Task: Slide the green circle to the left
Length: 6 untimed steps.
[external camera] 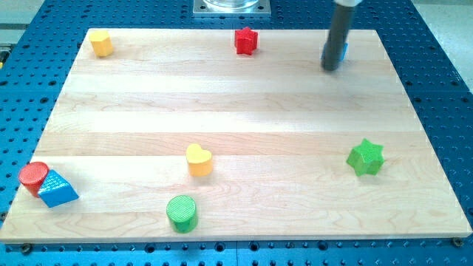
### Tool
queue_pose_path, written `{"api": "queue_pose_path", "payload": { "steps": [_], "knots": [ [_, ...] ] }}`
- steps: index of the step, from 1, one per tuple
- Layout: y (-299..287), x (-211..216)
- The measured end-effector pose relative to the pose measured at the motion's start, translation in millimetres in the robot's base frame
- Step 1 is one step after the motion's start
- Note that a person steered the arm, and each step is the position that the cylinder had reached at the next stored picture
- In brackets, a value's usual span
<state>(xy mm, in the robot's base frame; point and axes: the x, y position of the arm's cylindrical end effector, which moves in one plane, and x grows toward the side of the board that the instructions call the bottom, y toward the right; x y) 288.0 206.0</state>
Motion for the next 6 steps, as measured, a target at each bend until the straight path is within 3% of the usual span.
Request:
{"api": "queue_pose_path", "payload": {
  "steps": [1,2,5,6],
  "knots": [
    [6.7,-28.7],
    [-5.4,-3.1],
    [-197.0,256.7],
    [-200.1,328.4]
  ]
}}
